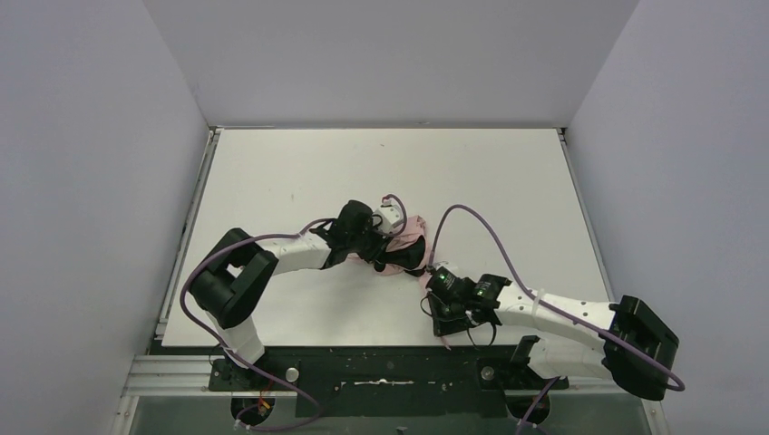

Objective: Put away the umbrella

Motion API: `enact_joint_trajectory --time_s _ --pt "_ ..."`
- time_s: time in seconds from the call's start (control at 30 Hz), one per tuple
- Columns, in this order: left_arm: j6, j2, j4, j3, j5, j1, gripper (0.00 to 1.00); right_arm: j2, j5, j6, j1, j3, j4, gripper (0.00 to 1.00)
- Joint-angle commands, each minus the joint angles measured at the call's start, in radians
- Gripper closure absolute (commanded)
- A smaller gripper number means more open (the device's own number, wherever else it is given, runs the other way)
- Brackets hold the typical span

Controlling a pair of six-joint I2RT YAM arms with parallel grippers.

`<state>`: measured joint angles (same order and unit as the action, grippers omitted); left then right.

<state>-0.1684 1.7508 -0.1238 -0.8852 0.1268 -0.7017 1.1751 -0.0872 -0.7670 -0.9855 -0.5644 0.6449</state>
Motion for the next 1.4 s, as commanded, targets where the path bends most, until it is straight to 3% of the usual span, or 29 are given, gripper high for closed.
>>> enact_joint_trajectory --time_s 0.0,0.17,0.4,0.6,0.7,0.77,0.87,0.97,1.1,1.23,1.37 --pt "-0.036 -0.005 -0.003 0.012 -0.001 -0.005 1.0 -0.064 -0.046 0.025 -0.01 0.003 -0.02 0.78" --pt "-0.076 -0.024 -0.029 0.039 0.043 -0.015 1.0 -0.118 -0.07 0.036 -0.009 -0.018 -0.021 0.64" --pt "-0.137 -0.036 -0.028 0.053 0.079 -0.023 1.0 -0.201 0.047 0.116 0.023 -0.191 0.144 0.58" --pt "-0.227 -0.056 -0.075 0.104 0.149 -0.036 1.0 -0.254 0.24 0.156 0.141 -0.326 0.194 0.57" --pt "-0.268 -0.062 -0.077 0.115 0.136 -0.053 1.0 -0.262 0.326 0.194 0.211 -0.362 0.14 0.5" --pt "-0.321 -0.069 -0.086 0.132 0.065 -0.093 1.0 -0.239 0.361 0.309 0.289 -0.382 0.004 0.36" --pt "-0.365 -0.068 -0.107 0.151 0.002 -0.136 1.0 -0.169 0.261 0.477 0.375 -0.39 -0.189 0.3" --pt "-0.4 -0.071 -0.152 0.184 -0.057 -0.178 1.0 -0.049 0.035 0.646 0.462 -0.419 -0.319 0.28" --pt "-0.458 -0.067 -0.213 0.224 -0.13 -0.243 1.0 0.084 -0.226 0.841 0.545 -0.478 -0.376 0.26" --pt "-0.51 -0.062 -0.27 0.26 -0.19 -0.294 1.0 0.205 -0.471 0.96 0.65 -0.565 -0.301 0.23" --pt "-0.538 -0.049 -0.306 0.277 -0.229 -0.329 1.0 0.341 -0.71 1.153 0.726 -0.7 -0.051 0.21"
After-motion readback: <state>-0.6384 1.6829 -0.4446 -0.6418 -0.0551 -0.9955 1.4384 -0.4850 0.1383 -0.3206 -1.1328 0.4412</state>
